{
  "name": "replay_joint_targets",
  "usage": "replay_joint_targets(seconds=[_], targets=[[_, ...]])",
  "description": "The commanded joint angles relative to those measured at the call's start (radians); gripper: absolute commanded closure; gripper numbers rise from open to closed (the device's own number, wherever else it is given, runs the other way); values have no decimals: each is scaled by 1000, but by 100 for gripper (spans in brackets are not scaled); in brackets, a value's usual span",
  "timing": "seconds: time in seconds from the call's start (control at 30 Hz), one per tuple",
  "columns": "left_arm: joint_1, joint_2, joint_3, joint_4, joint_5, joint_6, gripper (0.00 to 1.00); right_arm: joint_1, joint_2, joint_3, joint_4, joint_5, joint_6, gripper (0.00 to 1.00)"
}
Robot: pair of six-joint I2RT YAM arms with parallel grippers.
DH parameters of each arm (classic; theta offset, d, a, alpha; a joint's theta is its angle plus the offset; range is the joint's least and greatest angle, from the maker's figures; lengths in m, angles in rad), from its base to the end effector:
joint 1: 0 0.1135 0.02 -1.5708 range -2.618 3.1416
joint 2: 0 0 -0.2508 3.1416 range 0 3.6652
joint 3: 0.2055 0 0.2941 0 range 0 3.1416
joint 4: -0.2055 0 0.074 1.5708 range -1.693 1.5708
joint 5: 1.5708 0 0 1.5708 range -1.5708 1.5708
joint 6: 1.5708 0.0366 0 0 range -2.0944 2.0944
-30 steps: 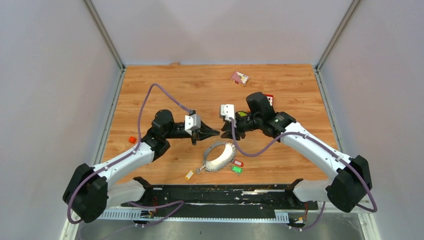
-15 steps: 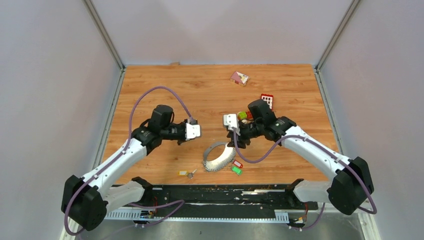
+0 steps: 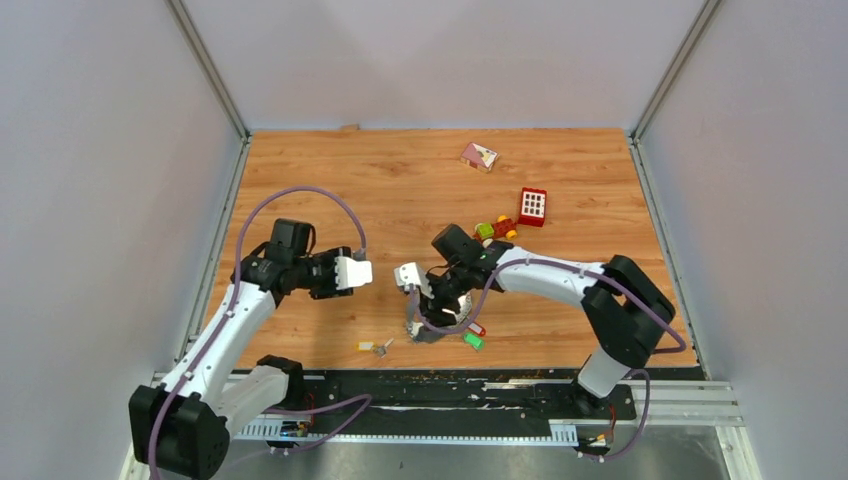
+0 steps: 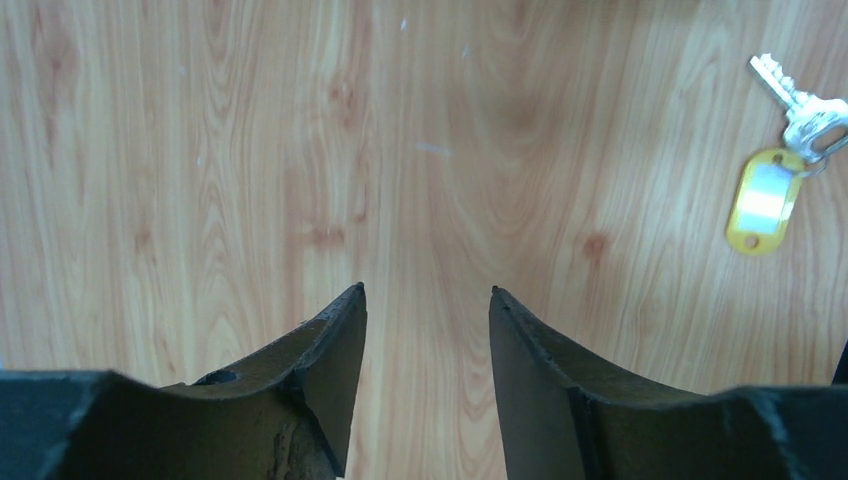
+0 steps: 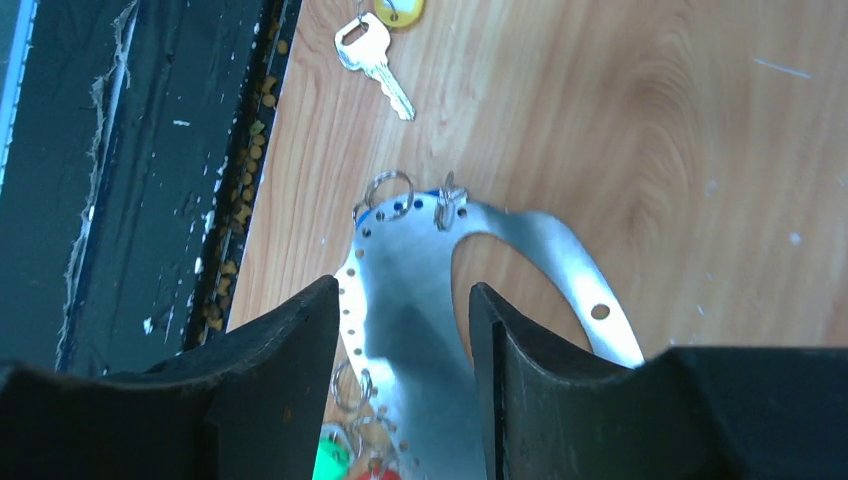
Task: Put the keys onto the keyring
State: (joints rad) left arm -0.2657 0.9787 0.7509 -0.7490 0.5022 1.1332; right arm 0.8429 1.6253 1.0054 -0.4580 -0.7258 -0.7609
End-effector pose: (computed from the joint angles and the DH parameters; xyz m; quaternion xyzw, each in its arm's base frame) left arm 0.2206 -0.0783 0.2271 0.6520 0.6619 -0.0965 0.3571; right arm 0.2153 0.2781 0.1562 -0.7118 0.5682 0.3533 0.2138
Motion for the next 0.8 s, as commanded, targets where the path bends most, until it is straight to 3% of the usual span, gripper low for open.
replay_joint_targets(seconds=[0.0, 0.17, 0.57, 0.77], targets=[[102, -41, -18, -85, 5, 101, 41, 54, 81, 84, 82, 19, 28, 49], [169, -56, -34, -95, 20, 126, 38, 79, 155, 133, 86, 35, 52, 53], [191, -57, -27, -79, 41, 120, 37, 109, 235, 177, 74, 72, 68, 59], [192, -51, -15, -71, 55, 113, 37, 113, 247, 191, 54, 94, 69, 80]])
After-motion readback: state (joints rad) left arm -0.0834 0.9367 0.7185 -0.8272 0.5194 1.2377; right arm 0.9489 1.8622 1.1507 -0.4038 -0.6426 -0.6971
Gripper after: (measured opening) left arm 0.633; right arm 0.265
